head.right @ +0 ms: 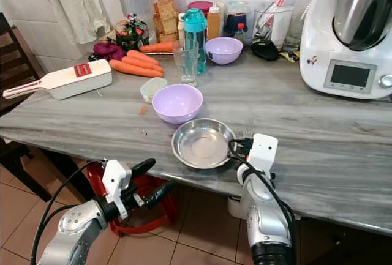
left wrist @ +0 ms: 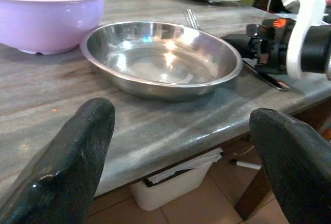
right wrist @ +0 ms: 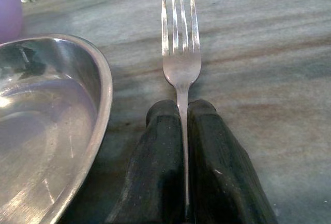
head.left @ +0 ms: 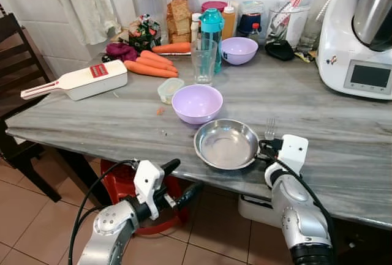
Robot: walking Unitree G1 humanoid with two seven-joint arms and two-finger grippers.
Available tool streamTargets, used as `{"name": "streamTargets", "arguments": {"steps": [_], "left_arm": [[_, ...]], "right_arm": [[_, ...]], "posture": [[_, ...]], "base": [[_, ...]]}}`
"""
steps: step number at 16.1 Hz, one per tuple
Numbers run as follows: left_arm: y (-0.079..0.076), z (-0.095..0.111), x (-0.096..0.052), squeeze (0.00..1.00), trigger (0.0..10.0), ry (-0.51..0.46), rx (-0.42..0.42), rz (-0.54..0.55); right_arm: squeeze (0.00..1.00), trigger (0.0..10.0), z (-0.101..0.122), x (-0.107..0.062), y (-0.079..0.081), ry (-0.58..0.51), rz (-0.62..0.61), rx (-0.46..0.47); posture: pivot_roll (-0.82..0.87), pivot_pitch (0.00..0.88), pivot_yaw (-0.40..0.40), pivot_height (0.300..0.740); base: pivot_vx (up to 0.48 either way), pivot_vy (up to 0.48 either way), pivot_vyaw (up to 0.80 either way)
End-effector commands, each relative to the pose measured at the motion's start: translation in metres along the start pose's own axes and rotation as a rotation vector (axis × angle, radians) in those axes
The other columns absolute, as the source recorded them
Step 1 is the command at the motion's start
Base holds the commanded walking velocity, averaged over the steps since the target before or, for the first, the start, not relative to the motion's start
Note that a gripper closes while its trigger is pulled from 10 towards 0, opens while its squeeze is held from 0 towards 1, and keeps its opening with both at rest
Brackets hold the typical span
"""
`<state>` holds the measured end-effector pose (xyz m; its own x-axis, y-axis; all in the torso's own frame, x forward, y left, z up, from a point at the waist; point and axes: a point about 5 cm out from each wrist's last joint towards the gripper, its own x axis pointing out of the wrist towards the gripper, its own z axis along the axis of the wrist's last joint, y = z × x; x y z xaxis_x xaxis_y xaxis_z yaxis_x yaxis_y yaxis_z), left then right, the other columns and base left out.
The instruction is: Setting the table
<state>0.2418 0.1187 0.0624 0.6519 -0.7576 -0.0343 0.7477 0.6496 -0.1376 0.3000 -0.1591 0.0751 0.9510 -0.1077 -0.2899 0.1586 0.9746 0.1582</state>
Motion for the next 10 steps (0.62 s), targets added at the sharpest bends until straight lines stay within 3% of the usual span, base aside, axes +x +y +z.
{"name": "streamTargets", "arguments": {"steps": [1,3,4,5,10], "left_arm": [[0.0008,0.0,-0.0002,0.0,10.0,0.003,-0.005,-0.016],[-0.0003,-0.0001,0.0001,0.0,10.0,-0.001,-0.016,-0.036],[-0.0002,-0.0001,-0.0001,0.0,10.0,-0.002,-0.016,-0.037],[-0.0009,-0.0001,-0.0002,0.0,10.0,-0.003,-0.022,-0.046],[-0.0026,0.0019,0.0,0.0,10.0,-0.009,-0.028,-0.063]], "right_arm": [[0.0,10.0,-0.0071,0.001,-0.0028,0.03,-0.019,0.0],[0.0,10.0,-0.0085,0.0011,-0.0023,0.034,-0.018,0.003],[0.7,10.0,-0.0087,0.0012,-0.0018,0.034,-0.017,0.005],[1.0,10.0,-0.0088,0.0014,-0.0013,0.033,-0.017,0.007],[1.0,10.0,-0.0088,0.0026,-0.0001,0.03,-0.013,0.013]], "posture": [[-0.04,0.0,0.049,0.74],[-0.04,0.0,0.049,0.74],[-0.04,0.0,0.049,0.74],[-0.04,0.0,0.048,0.74],[-0.04,0.0,0.048,0.74]], "base": [[0.0,0.0,0.0],[0.0,0.0,0.0],[0.0,0.0,0.0],[0.0,0.0,0.0],[0.0,0.0,0.0]]}}
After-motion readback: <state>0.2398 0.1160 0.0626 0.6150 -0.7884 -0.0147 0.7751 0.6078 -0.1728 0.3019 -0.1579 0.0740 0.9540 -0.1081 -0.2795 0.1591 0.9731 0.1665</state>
